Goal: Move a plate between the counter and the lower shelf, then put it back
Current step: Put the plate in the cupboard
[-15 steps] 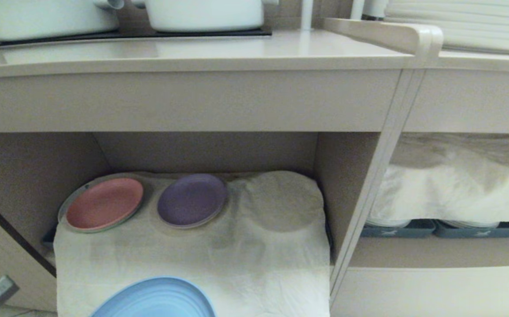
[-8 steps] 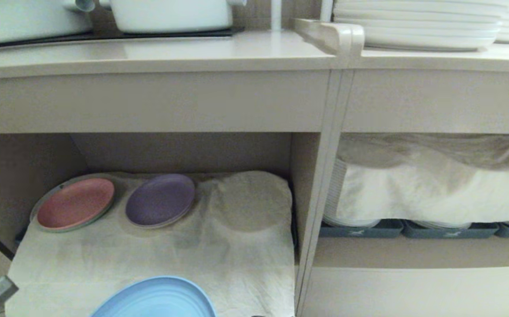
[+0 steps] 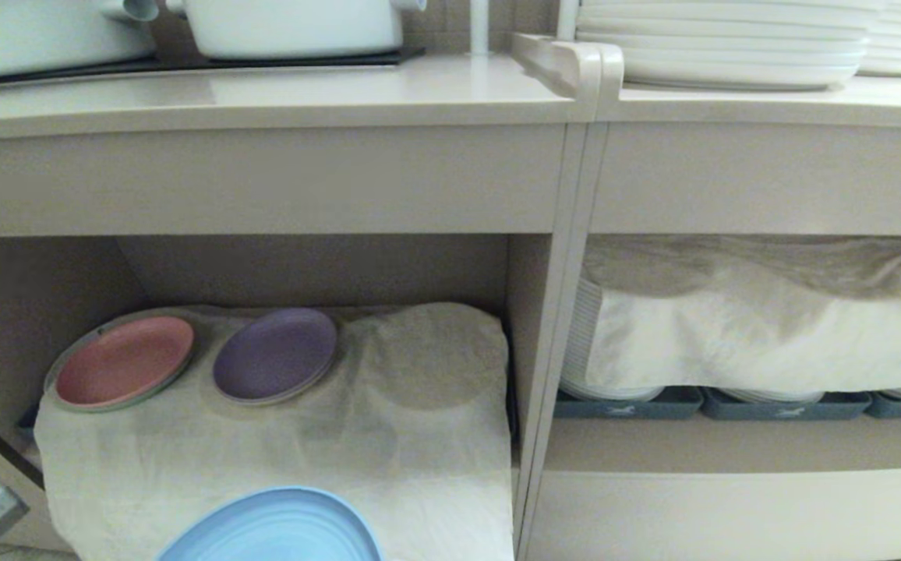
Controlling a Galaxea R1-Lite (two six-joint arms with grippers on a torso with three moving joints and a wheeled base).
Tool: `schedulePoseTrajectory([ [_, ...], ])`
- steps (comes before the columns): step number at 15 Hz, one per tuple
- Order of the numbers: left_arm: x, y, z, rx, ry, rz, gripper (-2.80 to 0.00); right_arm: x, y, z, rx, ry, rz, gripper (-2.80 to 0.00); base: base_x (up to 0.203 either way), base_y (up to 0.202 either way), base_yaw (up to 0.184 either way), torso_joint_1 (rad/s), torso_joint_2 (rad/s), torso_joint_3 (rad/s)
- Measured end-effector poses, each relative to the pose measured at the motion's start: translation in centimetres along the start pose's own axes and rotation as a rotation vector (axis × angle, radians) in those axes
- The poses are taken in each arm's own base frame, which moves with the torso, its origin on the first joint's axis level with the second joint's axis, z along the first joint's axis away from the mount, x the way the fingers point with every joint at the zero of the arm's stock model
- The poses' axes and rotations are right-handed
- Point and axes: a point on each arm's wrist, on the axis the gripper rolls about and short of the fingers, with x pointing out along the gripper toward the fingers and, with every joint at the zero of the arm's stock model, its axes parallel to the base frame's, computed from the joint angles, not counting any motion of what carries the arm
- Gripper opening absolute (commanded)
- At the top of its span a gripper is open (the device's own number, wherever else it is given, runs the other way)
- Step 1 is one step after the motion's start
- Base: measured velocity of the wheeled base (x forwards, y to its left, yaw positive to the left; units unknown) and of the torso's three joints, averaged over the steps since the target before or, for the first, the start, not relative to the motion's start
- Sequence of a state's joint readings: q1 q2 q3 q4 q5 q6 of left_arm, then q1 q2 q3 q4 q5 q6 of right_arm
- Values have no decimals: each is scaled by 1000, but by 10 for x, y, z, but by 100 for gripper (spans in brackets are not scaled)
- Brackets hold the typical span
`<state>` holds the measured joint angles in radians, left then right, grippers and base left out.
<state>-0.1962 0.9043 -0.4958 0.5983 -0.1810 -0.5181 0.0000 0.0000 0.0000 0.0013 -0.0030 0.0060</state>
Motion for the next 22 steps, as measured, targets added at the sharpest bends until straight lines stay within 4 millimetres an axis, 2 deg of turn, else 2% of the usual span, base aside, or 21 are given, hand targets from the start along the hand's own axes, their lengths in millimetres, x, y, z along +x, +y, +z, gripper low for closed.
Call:
schedulePoseTrajectory([
  [7, -4, -1, -2, 9, -9, -52, -280, 0, 0, 0, 0, 0, 0, -280, 0, 0, 0, 0, 0, 0],
  [10, 0, -6, 4, 34, -13, -81, -280, 0, 0, 0, 0, 0, 0, -280, 0, 0, 0, 0, 0, 0],
  [17, 25, -24, 40, 44, 7, -66, -280, 0, 0, 0, 0, 0, 0, -280, 0, 0, 0, 0, 0, 0],
  [22, 48, -45, 75, 52, 30, -63, -280, 0, 0, 0, 0, 0, 0, -280, 0, 0, 0, 0, 0, 0],
])
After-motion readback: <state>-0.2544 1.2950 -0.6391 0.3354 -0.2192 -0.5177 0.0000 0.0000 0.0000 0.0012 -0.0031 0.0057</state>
